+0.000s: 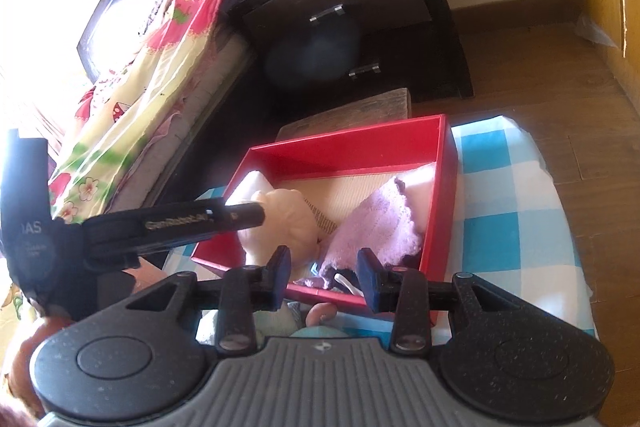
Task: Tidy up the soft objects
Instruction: 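Move the left tool to the white towel while the right tool reaches the pig plush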
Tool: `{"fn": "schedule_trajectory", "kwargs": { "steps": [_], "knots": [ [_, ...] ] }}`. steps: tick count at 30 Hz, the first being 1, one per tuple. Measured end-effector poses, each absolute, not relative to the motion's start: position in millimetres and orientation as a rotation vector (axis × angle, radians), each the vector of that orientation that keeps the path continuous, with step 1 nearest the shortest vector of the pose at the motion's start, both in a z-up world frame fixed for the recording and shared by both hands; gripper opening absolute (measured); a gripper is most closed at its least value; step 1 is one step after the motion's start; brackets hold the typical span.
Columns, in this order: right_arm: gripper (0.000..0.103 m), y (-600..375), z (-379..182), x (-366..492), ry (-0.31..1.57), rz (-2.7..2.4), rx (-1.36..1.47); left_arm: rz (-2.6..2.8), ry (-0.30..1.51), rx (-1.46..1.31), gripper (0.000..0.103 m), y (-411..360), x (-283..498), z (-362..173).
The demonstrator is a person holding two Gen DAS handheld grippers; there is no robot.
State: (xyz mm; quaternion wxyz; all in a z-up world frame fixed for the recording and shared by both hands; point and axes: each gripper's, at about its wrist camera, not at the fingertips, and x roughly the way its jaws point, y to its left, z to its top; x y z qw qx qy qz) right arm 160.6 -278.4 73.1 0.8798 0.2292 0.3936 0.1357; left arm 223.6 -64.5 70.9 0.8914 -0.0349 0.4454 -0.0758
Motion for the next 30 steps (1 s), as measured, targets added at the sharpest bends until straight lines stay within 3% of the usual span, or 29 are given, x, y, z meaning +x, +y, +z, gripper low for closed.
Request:
{"fn": "schedule_trajectory", "kwargs": {
  "steps": [15,30],
  "knots": [
    [0.033,-273.9,55.3,126.5,0.853,0.284,0.534,-0.167,0.966,-0.122,0.074,-27.8,184.0,52.2],
    [0.039,-274.8,40.8,129.4,0.905,0.279,0.525,-0.148,1.044,-0.084,0.080,-35.5,188.1,15.2]
  ]
}}
